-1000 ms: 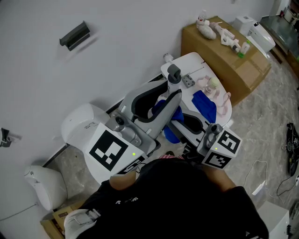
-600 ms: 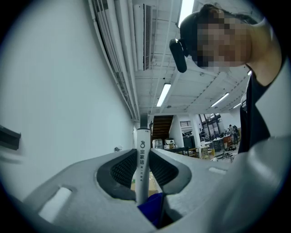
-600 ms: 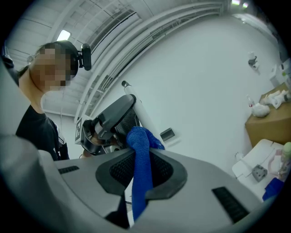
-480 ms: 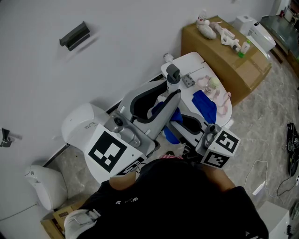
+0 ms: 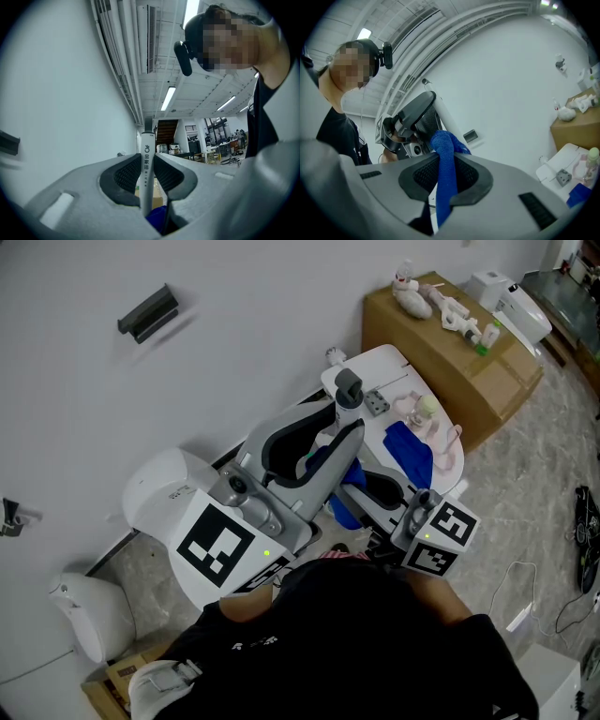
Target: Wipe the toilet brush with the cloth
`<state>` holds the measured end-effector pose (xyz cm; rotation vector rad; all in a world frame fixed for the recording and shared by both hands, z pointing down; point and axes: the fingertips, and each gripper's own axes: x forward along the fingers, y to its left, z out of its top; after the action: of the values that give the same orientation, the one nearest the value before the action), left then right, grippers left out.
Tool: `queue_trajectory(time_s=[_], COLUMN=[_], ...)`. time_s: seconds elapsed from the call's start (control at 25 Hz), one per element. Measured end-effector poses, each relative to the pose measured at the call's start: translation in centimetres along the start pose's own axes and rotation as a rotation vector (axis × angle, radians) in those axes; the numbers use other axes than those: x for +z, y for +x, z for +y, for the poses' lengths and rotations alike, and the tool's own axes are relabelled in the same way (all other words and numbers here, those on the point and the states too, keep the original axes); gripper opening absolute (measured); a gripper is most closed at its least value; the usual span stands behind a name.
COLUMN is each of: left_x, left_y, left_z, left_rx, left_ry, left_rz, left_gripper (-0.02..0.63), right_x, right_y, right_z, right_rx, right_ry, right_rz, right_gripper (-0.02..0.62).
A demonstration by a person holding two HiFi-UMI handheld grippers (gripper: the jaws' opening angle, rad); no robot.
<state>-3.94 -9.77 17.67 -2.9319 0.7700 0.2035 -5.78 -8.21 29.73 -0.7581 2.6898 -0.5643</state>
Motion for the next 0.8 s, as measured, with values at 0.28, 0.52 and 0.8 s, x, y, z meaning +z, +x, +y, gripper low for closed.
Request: queue_trajectory(time_s=[0.28, 0.52, 0.8], left_x=[0.1, 0.0, -0.1], left_y=[0.1, 0.2, 0.2], left_z=[0.0, 0.0, 0.0], left_rx=[0.001, 0.001, -0.001], left_ry=[0.001, 0.002, 0.003], left_rz=[-0.001, 0.000, -0.003], left_gripper=[0.091, 0.091, 0.091], right_x=[-0.3, -0.7, -1.4], right_y=[0.0, -0.1, -0.2], right_z=[-0.3, -0.6, -1.1], right_rx=[-0.006, -0.008, -0.019], right_ry=[0.004, 0.006, 0.009], right_rz=[0.008, 0.019, 0.030], right_gripper=[0.063, 0.063, 0.063])
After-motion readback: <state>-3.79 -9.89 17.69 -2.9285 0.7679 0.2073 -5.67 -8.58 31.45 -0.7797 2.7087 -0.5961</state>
